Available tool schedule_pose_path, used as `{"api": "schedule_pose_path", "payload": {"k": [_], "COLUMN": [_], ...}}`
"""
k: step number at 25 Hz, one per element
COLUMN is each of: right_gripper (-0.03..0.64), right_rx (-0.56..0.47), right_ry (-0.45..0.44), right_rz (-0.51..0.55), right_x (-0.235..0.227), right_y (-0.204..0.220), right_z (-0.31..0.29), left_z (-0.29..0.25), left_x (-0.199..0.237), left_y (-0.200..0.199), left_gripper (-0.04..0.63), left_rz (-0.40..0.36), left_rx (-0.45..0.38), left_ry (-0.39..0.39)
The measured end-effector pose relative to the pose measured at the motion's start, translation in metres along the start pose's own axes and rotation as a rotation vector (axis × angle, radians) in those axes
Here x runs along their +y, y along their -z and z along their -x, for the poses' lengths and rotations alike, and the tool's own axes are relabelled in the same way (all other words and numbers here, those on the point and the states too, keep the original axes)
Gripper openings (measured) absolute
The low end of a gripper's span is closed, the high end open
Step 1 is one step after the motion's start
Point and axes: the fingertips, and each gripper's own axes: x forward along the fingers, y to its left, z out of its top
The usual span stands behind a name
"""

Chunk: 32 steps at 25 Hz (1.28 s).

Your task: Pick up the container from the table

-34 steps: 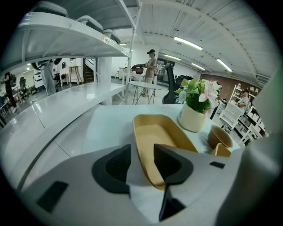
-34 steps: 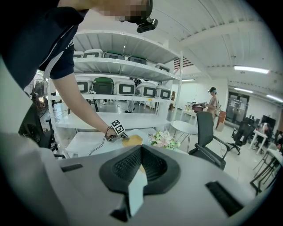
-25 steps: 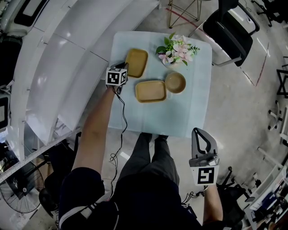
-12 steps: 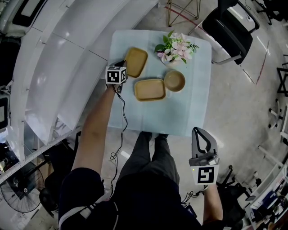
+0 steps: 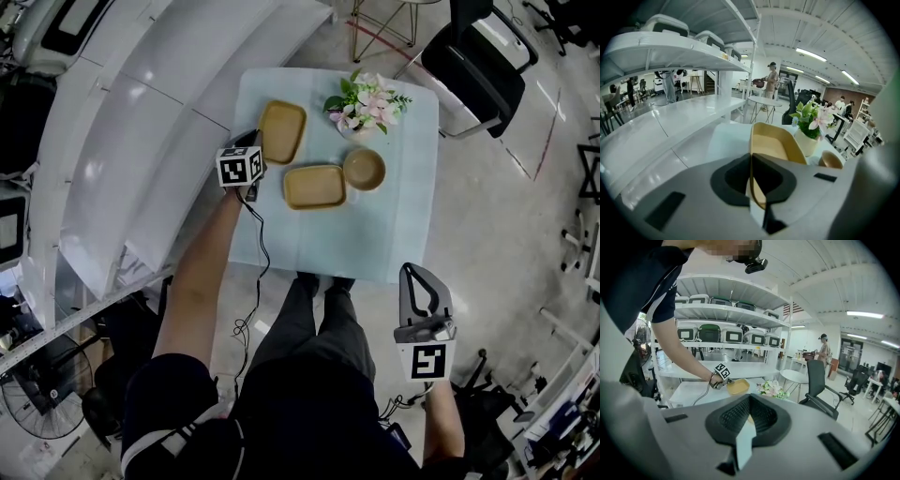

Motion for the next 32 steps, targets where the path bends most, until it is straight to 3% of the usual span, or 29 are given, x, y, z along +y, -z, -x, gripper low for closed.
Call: {"api": "schedule_pose_path", "payload": {"k": [18, 32], "right_gripper": [0.000, 0.000], "right_rx": [-0.027, -0.062], "right_ry": [0.001, 0.007], "right_rz": [0.023, 0.041], "right_x": [0.002, 0.000], "right_y": [-0.008, -0.020], "right_z": [0.027, 0.046], "left_z": [0.078, 0.157], "left_x": [-0.022, -0.058], "left_y": [-0.026, -0.053], "left_gripper": [0.009, 0.009], "left_rz": [0.061, 0.037], "left_rx": [-0.076, -0.172], "left_ry": [0.001, 0.045]}}
